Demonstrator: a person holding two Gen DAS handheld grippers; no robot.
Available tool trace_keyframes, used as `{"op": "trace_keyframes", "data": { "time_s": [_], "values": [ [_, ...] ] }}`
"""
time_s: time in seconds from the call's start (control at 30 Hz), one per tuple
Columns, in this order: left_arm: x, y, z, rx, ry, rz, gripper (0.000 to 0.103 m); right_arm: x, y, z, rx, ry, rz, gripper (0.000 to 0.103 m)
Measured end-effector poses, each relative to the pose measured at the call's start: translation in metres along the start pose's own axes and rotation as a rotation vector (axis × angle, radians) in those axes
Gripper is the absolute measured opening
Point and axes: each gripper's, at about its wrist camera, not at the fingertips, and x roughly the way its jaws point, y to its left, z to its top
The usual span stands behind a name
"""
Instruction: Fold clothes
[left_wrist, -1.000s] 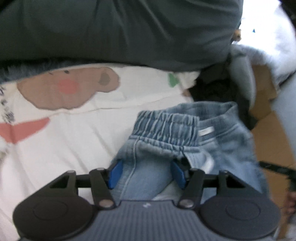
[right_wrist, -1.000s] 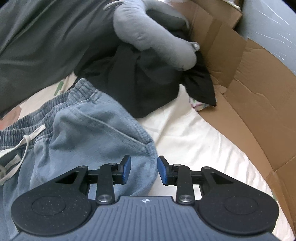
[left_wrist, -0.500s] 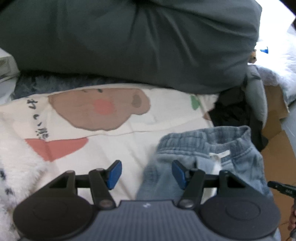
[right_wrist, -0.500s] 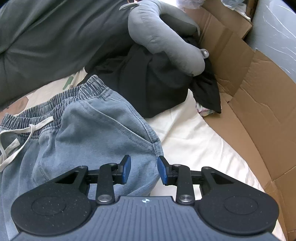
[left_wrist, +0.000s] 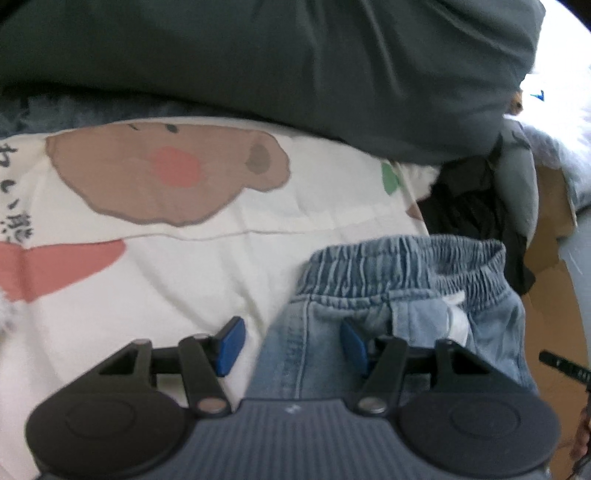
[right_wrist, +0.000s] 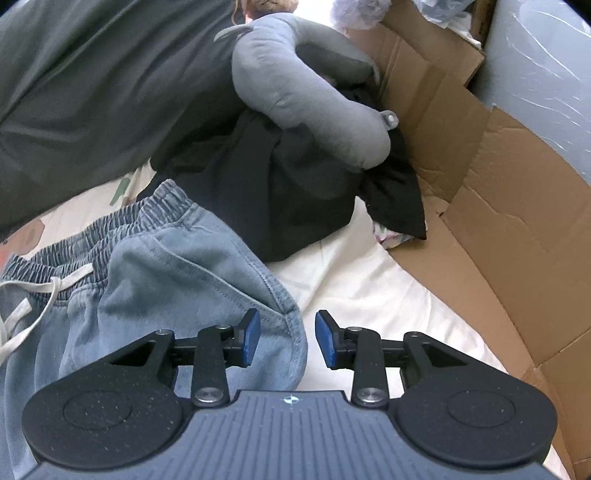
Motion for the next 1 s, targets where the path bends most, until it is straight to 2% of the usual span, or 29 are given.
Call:
{"op": "trace_keyframes", "data": {
  "time_s": [0.1,0.13,0.27,0.4,0.57,0.67,0.73,0.87,1.0],
  "values": [
    [0.003,-0.009,-0.001,0.045,0.009,0.02,0.054,0.004,-0.002,-0.005,-0.009,0.014,-0.009,0.041],
    [0.005,-0.012,-0.001,0.063,0.015,0.024,0.047,0.006,-0.002,-0.006,-0.011,0.022,-0.011,0.041],
    [0.012,-0.024,-0.001,0.12,0.04,0.064,0.047,0.009,-0.003,-0.005,-0.01,0.017,-0.014,0.041],
    [0.012,-0.02,0.005,0.09,0.062,0.051,0.045,0.014,0.0,0.005,-0.017,-0.013,0.008,0.041],
    [0.005,-0.02,0.004,0.089,0.04,0.057,0.021,0.032,0.014,0.028,-0.029,-0.013,0.07,0.041],
    [-0.005,-0.015,0.006,0.036,0.017,0.048,0.016,0.045,0.023,0.044,-0.032,-0.013,0.095,0.041],
    [-0.014,-0.015,0.007,0.032,-0.007,0.049,0.015,0.053,0.034,0.053,-0.08,-0.01,0.123,0.041],
    [-0.036,-0.018,0.01,0.054,-0.057,0.045,0.011,0.066,0.061,0.064,-0.265,0.004,0.13,0.043],
    [-0.04,-0.014,0.008,0.07,-0.072,0.052,0.009,0.08,0.078,0.071,-0.404,0.043,0.142,0.047]
  ]
}}
